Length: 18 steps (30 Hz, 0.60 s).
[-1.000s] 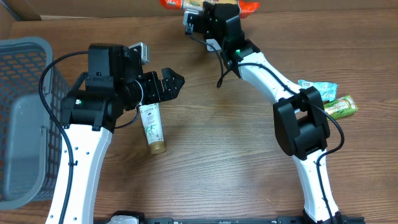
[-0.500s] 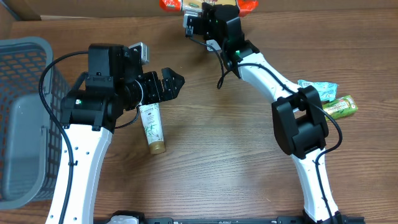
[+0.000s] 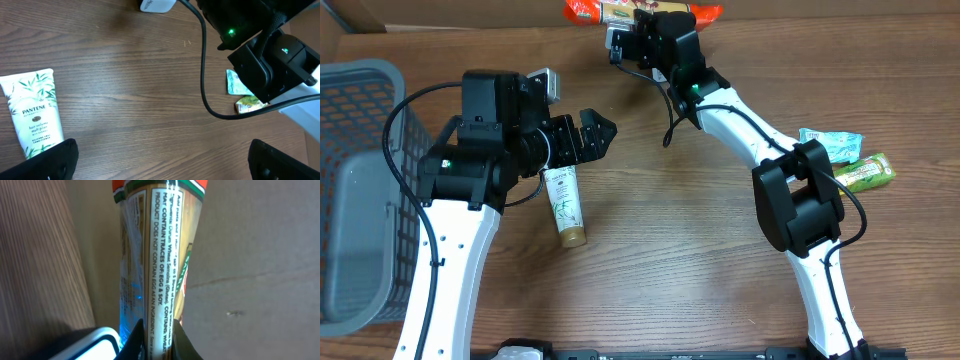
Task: Scan the item barcode
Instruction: 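Hold the spaghetti packet's label against the white scanner, then carry the spaghetti packet right and drop it on the other packets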
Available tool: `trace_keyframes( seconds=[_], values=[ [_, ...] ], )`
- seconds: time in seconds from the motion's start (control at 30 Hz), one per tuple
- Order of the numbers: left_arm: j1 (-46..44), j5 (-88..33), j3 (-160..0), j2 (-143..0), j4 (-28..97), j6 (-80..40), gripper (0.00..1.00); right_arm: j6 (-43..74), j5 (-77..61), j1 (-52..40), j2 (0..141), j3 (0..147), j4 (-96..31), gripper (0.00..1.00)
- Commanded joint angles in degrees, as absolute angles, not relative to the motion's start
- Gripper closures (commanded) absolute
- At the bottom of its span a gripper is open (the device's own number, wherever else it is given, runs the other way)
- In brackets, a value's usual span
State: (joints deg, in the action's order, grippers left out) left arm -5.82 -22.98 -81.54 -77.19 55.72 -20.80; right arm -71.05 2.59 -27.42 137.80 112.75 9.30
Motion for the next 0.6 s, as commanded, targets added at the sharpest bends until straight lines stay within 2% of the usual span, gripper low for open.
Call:
trace_keyframes(
  seconds=[0.0,0.17,0.3,0.4,0.57],
  values=[
    [-6.0,-23.8,-82.7,-77.6,55.5,-19.7,0.00,-63.9,2.2,-27.7,134.4,115.2,10.7,0.96],
    [-6.0,-23.8,-82.7,-77.6,55.5,-19.7,0.00,-56.4,3.4,-27.5,130.2,115.2,8.8,0.96],
    [-6.0,-23.8,-82.7,-77.6,55.5,-19.7,0.00,-45.9,3.9,-26.3,123.3,115.2,1.2,0.96],
    [-6.0,-23.8,-82.7,-77.6,55.5,-19.7,0.00,-32.3,2.3,-24.6,117.0,115.2,-7.8,0.96],
    [-6.0,-23.8,-82.7,-77.6,55.5,-19.7,0.01,-4.1,-7.3,-19.6,104.9,115.2,-30.9,0.96]
  ],
)
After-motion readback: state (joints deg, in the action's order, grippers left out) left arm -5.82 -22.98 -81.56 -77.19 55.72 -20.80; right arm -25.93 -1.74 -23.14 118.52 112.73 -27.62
